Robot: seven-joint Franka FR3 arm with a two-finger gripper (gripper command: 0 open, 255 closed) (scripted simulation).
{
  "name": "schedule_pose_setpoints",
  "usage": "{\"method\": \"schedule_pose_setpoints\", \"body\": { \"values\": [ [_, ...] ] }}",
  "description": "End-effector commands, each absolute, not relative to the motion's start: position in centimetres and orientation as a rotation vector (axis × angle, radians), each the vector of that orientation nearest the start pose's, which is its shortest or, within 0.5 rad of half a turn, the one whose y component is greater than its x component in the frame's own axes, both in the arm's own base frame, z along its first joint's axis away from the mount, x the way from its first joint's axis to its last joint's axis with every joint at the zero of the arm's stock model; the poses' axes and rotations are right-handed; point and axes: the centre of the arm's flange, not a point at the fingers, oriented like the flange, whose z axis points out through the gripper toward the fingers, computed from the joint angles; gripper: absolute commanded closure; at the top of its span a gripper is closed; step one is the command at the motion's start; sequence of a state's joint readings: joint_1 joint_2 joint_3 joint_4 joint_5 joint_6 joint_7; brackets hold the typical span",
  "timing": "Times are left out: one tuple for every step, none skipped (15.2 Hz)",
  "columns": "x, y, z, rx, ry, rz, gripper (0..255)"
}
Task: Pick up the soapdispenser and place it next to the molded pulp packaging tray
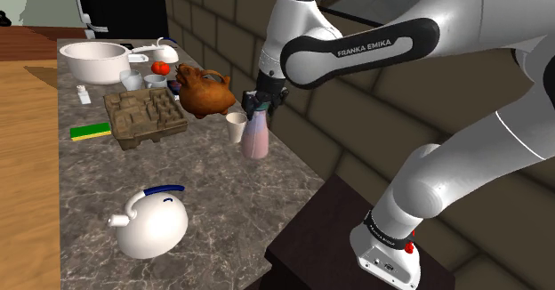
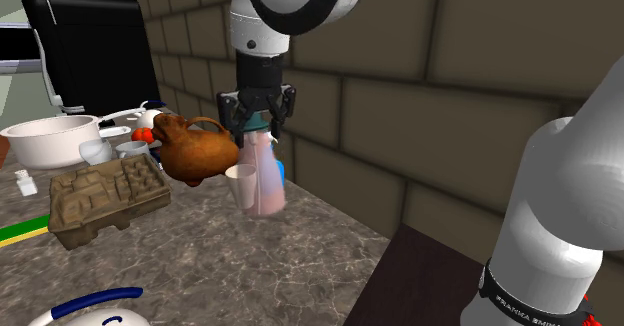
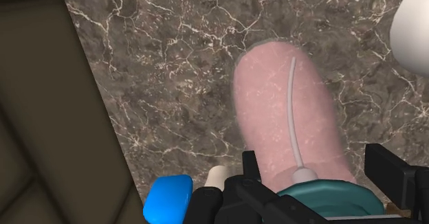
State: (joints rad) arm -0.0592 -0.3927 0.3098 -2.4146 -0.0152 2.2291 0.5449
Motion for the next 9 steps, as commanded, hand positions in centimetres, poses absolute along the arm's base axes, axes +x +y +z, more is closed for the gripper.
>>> {"method": "schedule_pose_setpoints", "body": {
  "values": [
    [43.2, 11.7, 48.0, -3.135, 0.469, -0.357, 255],
    [43.2, 11.7, 48.5, -3.135, 0.469, -0.357, 255],
    [43.2, 11.7, 49.1, -3.135, 0.469, -0.357, 255],
    [43.2, 11.7, 49.6, -3.135, 0.469, -0.357, 255],
    [43.2, 11.7, 50.1, -3.135, 0.469, -0.357, 255],
    [43.2, 11.7, 50.7, -3.135, 0.469, -0.357, 255],
    [43.2, 11.7, 51.2, -3.135, 0.469, -0.357, 255],
    [43.2, 11.7, 51.7, -3.135, 0.469, -0.357, 255],
    [43.2, 11.7, 52.2, -3.135, 0.469, -0.357, 255]
  ]
}}
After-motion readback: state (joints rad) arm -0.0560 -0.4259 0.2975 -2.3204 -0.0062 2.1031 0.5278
